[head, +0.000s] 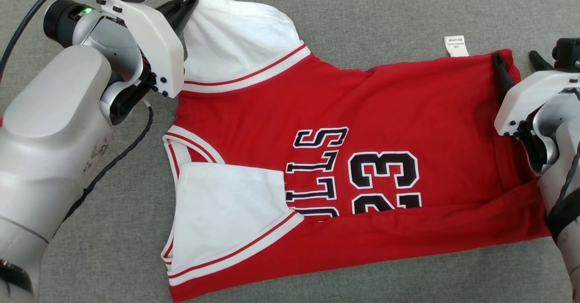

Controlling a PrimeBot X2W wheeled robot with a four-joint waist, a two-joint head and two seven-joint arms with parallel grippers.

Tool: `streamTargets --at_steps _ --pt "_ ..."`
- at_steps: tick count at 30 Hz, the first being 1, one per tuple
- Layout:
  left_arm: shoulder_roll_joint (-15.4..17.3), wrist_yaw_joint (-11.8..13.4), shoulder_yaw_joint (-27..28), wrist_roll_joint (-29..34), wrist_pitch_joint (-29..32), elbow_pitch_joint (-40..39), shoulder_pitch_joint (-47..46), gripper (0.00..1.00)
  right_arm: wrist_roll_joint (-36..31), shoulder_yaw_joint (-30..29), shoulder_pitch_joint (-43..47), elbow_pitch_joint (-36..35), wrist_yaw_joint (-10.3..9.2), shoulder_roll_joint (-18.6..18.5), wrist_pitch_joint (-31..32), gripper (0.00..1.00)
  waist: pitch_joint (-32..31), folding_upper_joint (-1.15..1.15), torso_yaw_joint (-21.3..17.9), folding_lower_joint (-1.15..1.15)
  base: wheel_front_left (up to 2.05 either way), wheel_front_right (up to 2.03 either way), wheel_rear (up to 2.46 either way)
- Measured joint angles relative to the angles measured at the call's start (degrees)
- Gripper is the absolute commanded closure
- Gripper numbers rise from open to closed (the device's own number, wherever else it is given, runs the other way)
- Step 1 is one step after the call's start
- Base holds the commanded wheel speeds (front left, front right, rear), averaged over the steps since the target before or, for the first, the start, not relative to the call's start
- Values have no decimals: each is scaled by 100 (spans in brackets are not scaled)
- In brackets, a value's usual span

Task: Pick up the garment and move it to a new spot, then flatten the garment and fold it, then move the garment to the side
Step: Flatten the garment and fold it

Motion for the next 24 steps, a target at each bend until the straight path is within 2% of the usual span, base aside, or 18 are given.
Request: streamTargets --at_steps 1,2,3,4,5,12,20,24 --pt "0 0 -10 -13 -3 7 -11 100 47 26 -19 20 0 0 -1 0 7 0 8 0 0 0 0" --pt "-1 0 -18 -32 -5 15 -24 100 104 65 -47 42 0 0 -1 11 14 0 16 0 0 0 0" --pt "-3 0 -29 -33 -15 26 -38 100 155 104 -69 59 0 -2 -1 51 20 0 25 0 0 0 0" --pt "-3 0 -37 -36 -29 35 -53 100 198 141 -84 79 0 -4 -1 84 24 0 33 0 0 0 0" --pt "-3 0 -44 -53 -31 47 -65 100 226 192 -94 98 0 -14 0 100 25 0 42 0 0 0 0" --pt "9 19 -49 -91 -196 291 -79 100 534 258 -157 293 9 -89 -68 100 -45 0 78 0 0 0 0" --pt "-15 282 93 -66 -731 794 -114 100 1140 196 -170 320 9 -109 -439 100 -152 0 101 0 0 0 0" --pt "-123 237 42 -38 -850 921 -124 100 1295 444 -159 185 8 -137 -698 100 -177 0 135 0 0 0 0"
